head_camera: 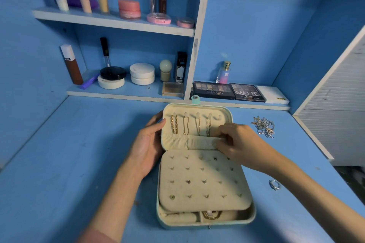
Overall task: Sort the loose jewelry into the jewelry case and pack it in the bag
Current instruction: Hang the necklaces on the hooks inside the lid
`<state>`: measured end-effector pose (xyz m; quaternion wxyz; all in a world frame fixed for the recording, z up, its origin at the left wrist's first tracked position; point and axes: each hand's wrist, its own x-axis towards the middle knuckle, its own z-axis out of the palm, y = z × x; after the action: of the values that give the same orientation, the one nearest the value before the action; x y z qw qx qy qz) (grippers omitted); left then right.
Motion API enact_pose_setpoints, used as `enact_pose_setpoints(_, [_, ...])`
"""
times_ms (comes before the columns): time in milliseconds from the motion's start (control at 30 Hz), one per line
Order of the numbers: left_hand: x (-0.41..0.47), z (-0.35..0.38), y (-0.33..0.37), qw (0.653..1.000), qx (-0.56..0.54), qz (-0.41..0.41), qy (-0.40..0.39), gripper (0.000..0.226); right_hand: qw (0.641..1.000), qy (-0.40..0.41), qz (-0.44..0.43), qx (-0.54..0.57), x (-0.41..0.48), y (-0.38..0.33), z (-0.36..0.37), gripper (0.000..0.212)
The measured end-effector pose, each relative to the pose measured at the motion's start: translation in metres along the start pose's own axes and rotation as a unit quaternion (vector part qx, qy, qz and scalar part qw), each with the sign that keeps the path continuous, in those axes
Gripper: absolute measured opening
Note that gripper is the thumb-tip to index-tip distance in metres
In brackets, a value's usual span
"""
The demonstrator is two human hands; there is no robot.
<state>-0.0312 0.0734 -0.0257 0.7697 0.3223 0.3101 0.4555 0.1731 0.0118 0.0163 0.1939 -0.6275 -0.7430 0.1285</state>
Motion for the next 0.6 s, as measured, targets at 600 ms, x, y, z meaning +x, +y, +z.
enact_pose_setpoints(600, [-0.0005,0.0008,0.0005,1.000,-0.004,-0.004,0.006,0.054,0.999,-0.032,0.010,-0.037,0.0035,-0.0040,0.0002,0.015])
